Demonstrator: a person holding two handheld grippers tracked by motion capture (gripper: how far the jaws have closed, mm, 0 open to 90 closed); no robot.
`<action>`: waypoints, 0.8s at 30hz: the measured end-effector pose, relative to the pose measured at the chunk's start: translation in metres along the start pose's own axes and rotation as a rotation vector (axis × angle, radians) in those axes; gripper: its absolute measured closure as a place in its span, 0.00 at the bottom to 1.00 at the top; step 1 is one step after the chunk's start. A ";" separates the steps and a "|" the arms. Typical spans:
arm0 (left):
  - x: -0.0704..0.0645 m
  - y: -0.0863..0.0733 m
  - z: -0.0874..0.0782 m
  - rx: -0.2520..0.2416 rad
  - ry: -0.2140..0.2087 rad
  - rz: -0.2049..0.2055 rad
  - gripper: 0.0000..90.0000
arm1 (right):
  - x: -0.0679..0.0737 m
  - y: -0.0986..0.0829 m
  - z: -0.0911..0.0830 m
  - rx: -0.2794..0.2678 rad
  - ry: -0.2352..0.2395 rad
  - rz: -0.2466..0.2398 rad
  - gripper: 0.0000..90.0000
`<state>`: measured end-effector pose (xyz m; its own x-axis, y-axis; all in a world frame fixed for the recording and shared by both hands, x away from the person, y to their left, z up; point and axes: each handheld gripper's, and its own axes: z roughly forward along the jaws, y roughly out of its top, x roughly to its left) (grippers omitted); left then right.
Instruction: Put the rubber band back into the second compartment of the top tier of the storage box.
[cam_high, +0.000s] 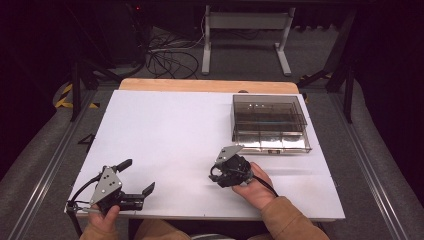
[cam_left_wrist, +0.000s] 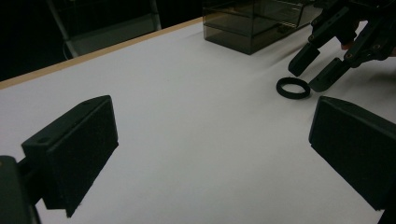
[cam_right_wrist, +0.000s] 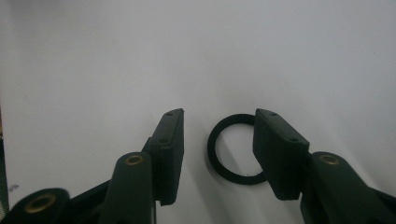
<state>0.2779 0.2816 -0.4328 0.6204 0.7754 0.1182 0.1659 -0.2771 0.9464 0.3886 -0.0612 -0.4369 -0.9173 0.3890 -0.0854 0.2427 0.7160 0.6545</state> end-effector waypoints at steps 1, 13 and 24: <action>0.000 0.000 0.000 0.000 0.000 0.000 0.02 | 0.001 0.000 0.001 0.000 -0.002 0.007 0.61; 0.000 0.000 0.000 0.001 -0.002 -0.003 0.02 | 0.003 -0.001 0.010 0.048 -0.014 0.000 0.70; 0.000 0.000 0.001 0.002 -0.004 -0.003 0.02 | 0.004 -0.002 0.013 0.067 -0.029 -0.026 0.82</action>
<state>0.2783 0.2811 -0.4334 0.6231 0.7738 0.1140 0.1691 -0.2756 0.9463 0.3880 -0.0536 -0.4482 -0.9144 0.3854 -0.1238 0.2403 0.7630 0.6000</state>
